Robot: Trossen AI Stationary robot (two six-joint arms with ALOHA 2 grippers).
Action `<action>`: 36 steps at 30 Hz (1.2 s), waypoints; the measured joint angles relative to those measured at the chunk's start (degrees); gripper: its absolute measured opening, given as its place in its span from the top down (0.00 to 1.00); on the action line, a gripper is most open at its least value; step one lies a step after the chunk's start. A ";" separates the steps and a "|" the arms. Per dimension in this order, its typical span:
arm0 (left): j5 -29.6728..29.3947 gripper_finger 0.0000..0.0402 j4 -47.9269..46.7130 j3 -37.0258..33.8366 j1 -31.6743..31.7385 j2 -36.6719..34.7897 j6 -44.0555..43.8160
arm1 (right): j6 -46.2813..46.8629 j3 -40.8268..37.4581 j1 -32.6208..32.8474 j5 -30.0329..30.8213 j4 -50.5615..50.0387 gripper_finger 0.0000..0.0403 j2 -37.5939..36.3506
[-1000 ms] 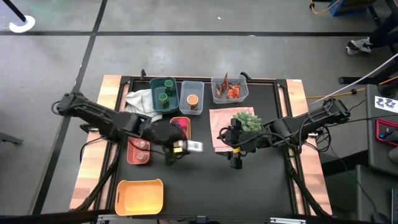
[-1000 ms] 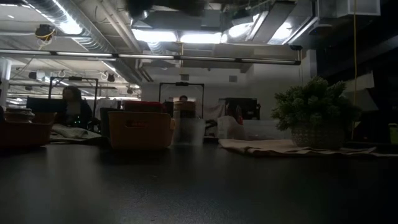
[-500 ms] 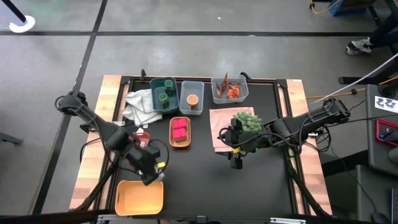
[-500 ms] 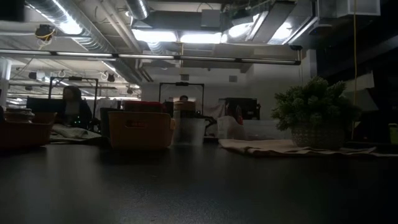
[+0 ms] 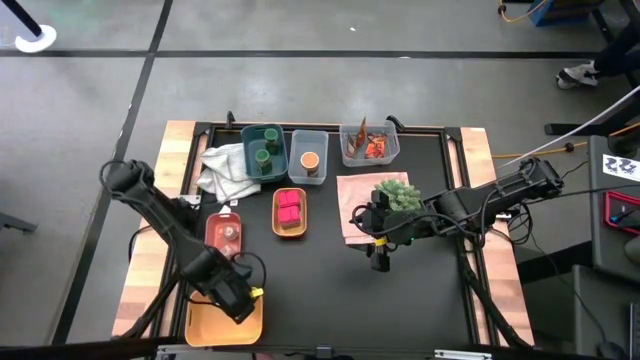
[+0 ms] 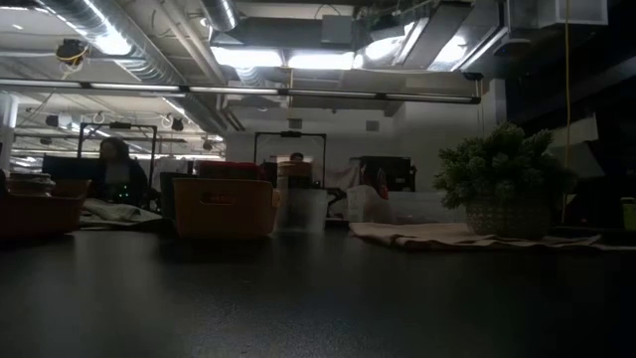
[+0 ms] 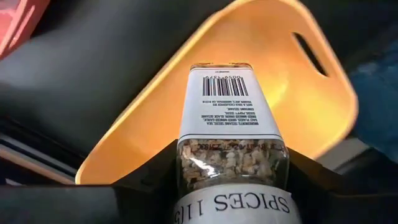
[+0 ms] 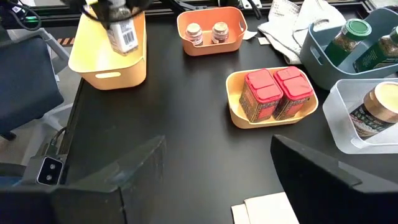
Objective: Sort spices by type
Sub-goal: Put the white seasoning bottle into the bottom yellow bin
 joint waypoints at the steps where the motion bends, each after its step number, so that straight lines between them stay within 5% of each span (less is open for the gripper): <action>1: 0.02 0.54 -0.02 -0.02 0.00 0.81 -0.43 | 0.00 0.00 0.00 0.00 0.00 0.28 0.00; 14: 0.62 0.51 1.84 -0.02 0.02 8.03 -1.14 | 0.00 0.00 0.00 -0.02 0.02 0.28 0.00; 36: 6.14 0.38 1.04 0.00 1.69 4.97 5.90 | -0.02 0.00 0.02 -0.04 -0.04 0.28 -0.19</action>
